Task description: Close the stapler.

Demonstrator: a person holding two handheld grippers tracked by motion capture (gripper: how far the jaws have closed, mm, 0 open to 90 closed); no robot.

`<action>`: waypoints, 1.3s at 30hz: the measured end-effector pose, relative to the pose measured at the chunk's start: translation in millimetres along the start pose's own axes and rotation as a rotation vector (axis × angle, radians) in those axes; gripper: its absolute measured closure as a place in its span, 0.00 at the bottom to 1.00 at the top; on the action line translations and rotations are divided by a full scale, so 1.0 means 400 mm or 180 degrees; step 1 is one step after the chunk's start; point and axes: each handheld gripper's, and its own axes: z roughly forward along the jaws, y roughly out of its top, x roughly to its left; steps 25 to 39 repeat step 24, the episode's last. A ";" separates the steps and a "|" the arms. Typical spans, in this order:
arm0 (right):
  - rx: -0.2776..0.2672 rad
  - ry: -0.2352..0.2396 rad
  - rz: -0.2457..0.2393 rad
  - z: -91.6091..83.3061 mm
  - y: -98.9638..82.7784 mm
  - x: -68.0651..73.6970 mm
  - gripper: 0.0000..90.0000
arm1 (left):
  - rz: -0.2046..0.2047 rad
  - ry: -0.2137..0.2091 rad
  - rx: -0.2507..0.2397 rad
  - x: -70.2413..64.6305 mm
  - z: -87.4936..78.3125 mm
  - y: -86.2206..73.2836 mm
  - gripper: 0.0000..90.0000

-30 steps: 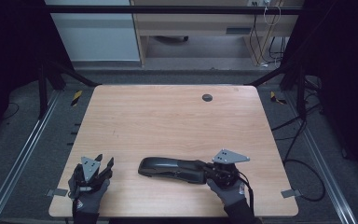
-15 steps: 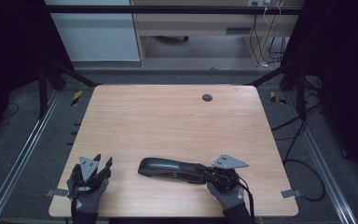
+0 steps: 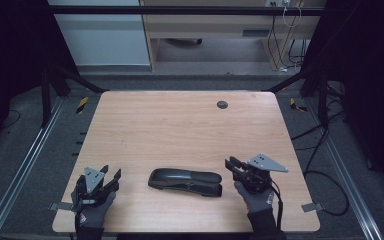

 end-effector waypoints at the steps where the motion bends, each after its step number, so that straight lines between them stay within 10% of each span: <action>1: 0.0007 -0.0088 0.0022 -0.002 -0.004 -0.019 0.73 | 0.0000 -0.0015 0.0017 0.001 0.001 0.000 0.55; 9: 0.0257 -0.0573 0.0108 -0.012 -0.057 -0.145 0.52 | 0.0018 -0.0133 0.0173 0.009 0.016 -0.004 0.50; 21: 0.0627 -0.0775 0.0187 -0.029 -0.129 -0.254 0.39 | 0.0058 -0.0206 0.0403 0.037 0.036 -0.013 0.41; 39: 0.0684 -0.0833 0.0135 -0.033 -0.133 -0.265 0.37 | 0.0051 -0.0202 0.0438 0.044 0.040 -0.013 0.39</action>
